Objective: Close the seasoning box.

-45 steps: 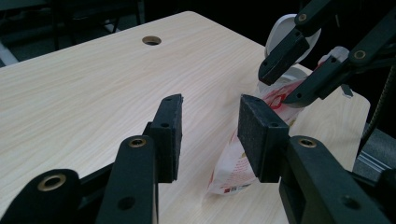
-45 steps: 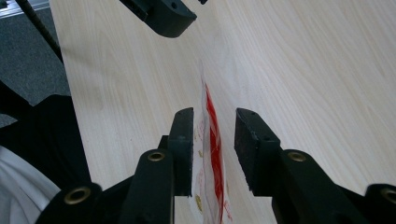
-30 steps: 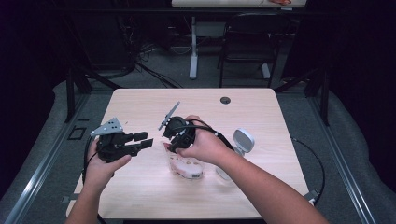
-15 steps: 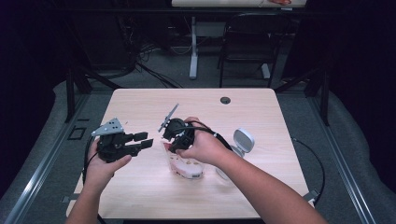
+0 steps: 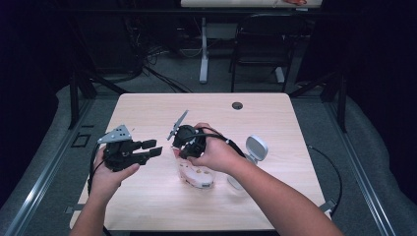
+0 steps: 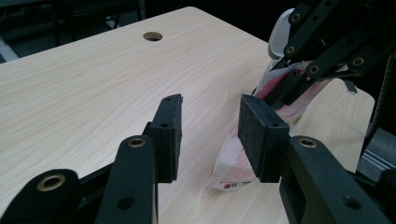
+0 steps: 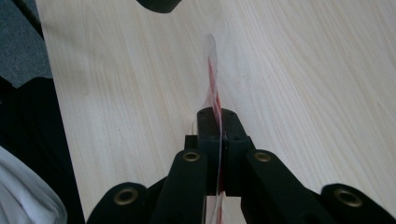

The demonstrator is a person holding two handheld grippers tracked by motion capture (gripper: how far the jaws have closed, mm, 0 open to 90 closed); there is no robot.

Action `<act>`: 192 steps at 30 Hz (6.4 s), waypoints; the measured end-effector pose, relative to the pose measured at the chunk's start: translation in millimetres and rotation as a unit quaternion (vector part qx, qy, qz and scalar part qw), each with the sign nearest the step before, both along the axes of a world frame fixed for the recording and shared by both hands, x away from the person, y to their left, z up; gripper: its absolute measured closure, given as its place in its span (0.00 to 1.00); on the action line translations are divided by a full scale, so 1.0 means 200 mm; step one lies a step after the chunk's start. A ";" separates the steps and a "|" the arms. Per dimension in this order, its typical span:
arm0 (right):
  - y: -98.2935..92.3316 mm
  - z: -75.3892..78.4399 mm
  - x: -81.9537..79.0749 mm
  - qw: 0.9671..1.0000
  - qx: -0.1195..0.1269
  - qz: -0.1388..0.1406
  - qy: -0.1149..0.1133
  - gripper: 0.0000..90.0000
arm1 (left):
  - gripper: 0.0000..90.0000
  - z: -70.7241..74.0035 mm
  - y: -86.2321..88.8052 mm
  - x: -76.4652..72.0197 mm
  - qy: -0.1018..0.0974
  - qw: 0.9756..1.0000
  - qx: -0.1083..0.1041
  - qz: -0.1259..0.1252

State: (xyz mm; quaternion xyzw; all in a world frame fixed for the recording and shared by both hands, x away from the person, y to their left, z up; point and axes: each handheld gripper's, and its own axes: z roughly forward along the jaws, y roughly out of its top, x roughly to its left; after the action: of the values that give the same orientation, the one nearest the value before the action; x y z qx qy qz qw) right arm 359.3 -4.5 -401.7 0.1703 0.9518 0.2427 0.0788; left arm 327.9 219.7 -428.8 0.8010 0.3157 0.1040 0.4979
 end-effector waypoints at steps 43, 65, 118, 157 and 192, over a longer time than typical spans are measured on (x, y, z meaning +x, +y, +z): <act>-0.20 0.07 -0.09 0.997 0.077 0.008 -0.006 1.00 | 0.56 -0.05 -0.05 0.02 0.008 1.000 0.010 -0.027; -0.28 0.17 -0.12 0.994 0.107 0.018 -0.021 1.00 | 0.48 -0.17 -0.18 0.03 0.008 0.992 0.006 -0.125; -0.25 0.28 -0.15 0.990 0.128 0.053 -0.034 1.00 | 0.38 -0.33 -0.32 0.03 0.048 0.981 -0.005 -0.187; -0.25 0.32 -0.17 0.989 0.128 0.070 -0.038 1.00 | 0.53 -0.44 -0.36 0.02 0.032 0.977 0.016 -0.212; -0.36 0.27 -0.15 0.989 0.137 0.053 -0.019 0.95 | 0.68 -0.43 -0.37 0.00 0.047 0.976 0.061 -0.204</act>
State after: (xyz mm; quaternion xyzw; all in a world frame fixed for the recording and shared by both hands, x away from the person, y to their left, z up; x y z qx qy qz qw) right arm 329.0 -75.6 -348.4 0.1246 0.9155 0.3777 0.0600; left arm 328.9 146.2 -514.0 0.8812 0.1618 -0.0186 0.4438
